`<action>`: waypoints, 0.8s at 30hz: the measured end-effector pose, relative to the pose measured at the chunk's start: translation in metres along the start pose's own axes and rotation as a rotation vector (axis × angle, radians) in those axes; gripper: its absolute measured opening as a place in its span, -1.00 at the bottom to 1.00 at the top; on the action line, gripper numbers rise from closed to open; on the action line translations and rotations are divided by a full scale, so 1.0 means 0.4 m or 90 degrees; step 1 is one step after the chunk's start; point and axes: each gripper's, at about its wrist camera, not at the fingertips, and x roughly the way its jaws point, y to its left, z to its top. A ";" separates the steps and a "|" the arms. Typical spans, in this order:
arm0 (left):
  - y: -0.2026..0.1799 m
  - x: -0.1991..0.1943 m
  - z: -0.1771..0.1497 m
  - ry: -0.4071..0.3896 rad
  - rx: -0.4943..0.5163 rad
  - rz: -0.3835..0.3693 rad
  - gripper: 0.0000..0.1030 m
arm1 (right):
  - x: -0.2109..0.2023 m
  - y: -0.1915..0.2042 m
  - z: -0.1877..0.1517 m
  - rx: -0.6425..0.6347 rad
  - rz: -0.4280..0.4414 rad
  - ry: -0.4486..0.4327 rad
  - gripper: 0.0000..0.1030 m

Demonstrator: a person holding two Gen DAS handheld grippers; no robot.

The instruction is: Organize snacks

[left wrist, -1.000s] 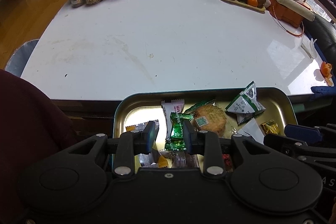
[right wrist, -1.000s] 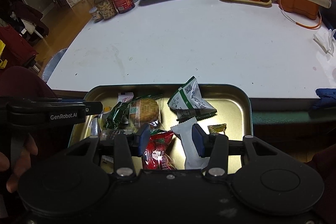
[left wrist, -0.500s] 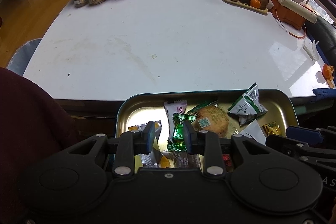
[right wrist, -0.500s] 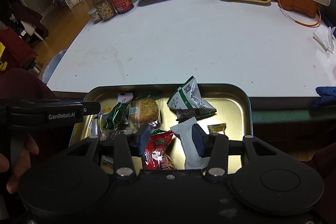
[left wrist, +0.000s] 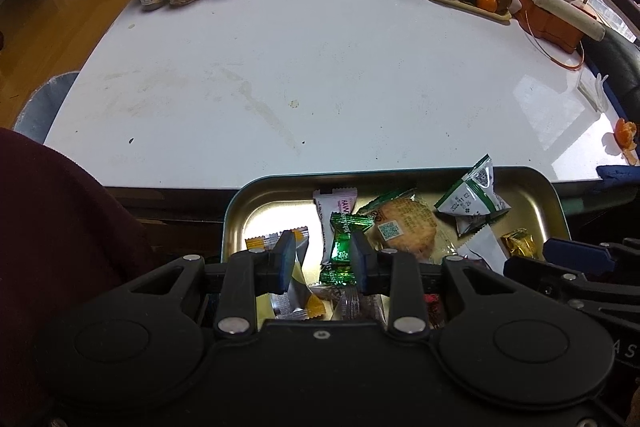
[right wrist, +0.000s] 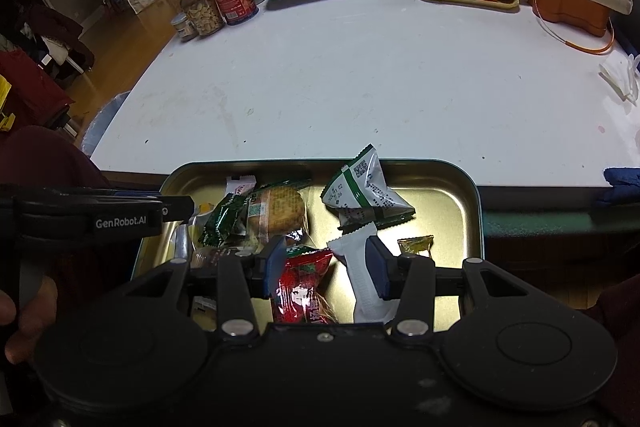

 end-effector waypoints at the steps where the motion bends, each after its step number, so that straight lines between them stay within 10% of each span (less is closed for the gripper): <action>1: 0.000 -0.001 0.000 -0.003 -0.001 0.002 -0.22 | -0.001 0.000 0.000 0.000 -0.001 -0.001 -0.09; 24: -0.010 -0.005 -0.001 -0.023 0.015 0.034 -0.22 | -0.005 0.002 0.000 -0.003 0.005 -0.005 -0.09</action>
